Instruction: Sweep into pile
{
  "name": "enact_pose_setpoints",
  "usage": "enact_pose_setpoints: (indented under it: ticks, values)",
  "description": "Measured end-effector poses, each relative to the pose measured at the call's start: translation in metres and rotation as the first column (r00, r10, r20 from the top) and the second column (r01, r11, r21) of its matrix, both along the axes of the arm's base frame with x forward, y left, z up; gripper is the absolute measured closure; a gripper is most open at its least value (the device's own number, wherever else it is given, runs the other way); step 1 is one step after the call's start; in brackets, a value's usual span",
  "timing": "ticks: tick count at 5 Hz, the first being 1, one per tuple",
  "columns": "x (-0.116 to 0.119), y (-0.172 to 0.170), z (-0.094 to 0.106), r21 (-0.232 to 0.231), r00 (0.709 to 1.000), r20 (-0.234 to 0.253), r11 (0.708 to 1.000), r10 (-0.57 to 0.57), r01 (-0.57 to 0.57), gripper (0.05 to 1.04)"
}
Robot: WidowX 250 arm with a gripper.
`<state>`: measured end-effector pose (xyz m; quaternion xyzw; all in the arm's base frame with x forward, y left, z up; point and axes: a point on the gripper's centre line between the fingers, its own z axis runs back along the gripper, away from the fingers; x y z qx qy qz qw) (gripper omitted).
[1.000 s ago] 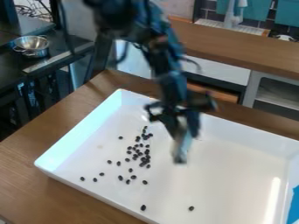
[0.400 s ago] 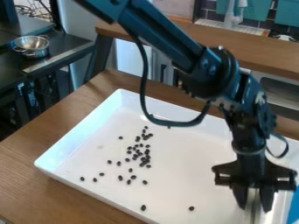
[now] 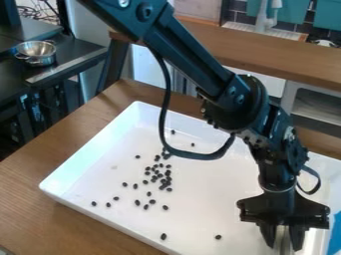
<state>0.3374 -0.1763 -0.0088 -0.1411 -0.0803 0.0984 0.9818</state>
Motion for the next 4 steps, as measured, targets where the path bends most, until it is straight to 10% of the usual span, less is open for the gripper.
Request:
enact_pose_setpoints:
  ticks: [4]
  values:
    - [-0.032, 0.067, -0.004, 0.061, 0.999, -0.03, 0.998, -0.033, 0.035, 0.701]
